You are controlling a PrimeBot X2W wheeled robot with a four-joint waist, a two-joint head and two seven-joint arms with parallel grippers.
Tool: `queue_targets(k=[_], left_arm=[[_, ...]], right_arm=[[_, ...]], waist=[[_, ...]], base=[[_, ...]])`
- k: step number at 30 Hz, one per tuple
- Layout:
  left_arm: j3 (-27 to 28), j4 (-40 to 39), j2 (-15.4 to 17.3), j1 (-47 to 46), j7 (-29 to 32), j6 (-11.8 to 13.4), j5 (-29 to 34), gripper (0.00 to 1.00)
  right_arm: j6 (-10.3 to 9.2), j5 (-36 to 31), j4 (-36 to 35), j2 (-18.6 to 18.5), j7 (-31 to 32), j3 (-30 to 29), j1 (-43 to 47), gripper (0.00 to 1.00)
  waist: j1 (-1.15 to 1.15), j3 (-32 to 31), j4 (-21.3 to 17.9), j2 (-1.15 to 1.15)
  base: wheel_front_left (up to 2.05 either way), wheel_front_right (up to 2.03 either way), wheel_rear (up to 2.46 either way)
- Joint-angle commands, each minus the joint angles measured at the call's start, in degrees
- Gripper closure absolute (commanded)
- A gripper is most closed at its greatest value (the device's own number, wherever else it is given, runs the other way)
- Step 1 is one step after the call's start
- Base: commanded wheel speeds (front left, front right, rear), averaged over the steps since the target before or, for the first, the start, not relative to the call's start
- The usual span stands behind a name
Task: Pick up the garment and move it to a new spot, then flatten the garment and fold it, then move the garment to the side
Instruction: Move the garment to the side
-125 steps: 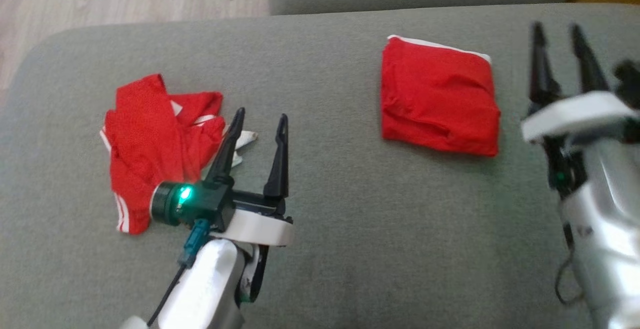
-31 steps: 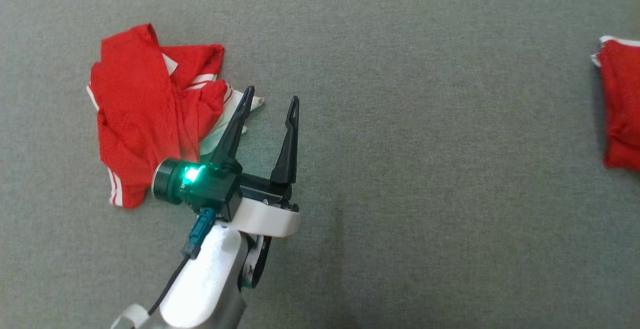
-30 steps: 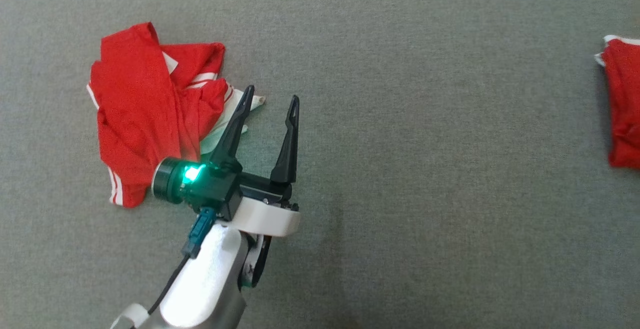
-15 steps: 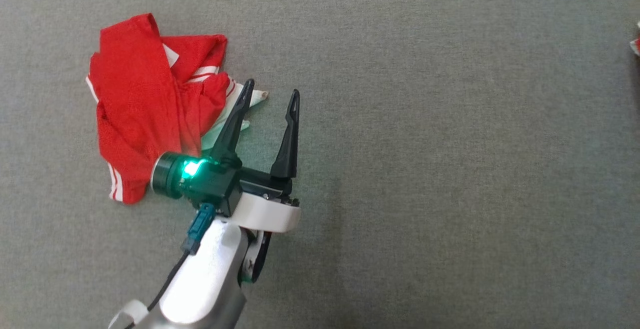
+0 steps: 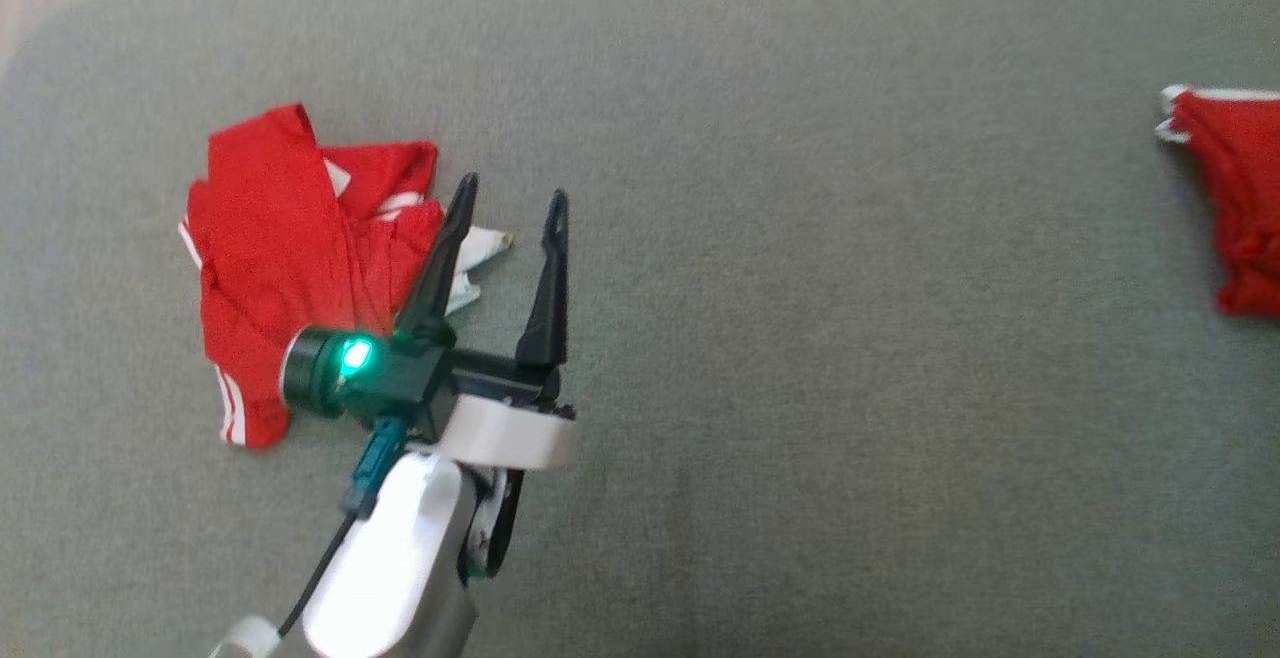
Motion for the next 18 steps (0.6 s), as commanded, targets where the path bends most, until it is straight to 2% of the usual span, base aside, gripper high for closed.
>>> queue_targets(k=[1,2,3,5,12,18], left_arm=[[2.9,-2.0,0.3,0.5,-0.3,-0.1,0.3,0.0],[3.2,-2.1,0.3,1.0,-0.3,-0.2,0.3,0.0],[3.2,-2.1,0.3,1.0,-0.3,-0.2,0.3,0.0],[4.0,-2.3,0.3,2.1,-0.3,-0.2,0.2,0.0],[5.3,-3.2,0.3,5.9,-0.3,-0.9,0.3,0.0],[6.6,-3.8,0.3,8.7,-0.3,-0.9,0.3,0.0]], right_arm=[[-0.04,0.2,-3.7,1.7,-1.9,-0.8,0.4,0.0],[-0.04,0.6,-5.2,3.3,-2.5,-1.7,0.8,0.0],[-0.04,0.6,-5.2,3.3,-2.5,-1.7,0.8,0.0],[-0.04,1.3,-8.6,6.3,-3.4,-3.4,2.1,0.0],[-0.04,2.2,-24.2,16.8,-4.1,-10.2,9.1,0.0],[-0.04,0.3,-37.7,26.8,-3.4,-13.5,19.1,0.0]], waist=[[0.01,-3.2,-1.2,0.0],[0.01,-4.0,-1.4,0.0],[0.01,-4.0,-1.4,0.0],[0.01,-5.4,-1.6,0.0],[0.01,-8.7,-1.5,0.0],[0.01,-10.0,-1.3,0.0]], base=[[0.0,0.0,0.0],[0.0,0.0,0.0],[0.0,0.0,0.0],[0.0,0.0,0.0],[0.0,0.0,0.0],[0.0,0.0,0.0]])
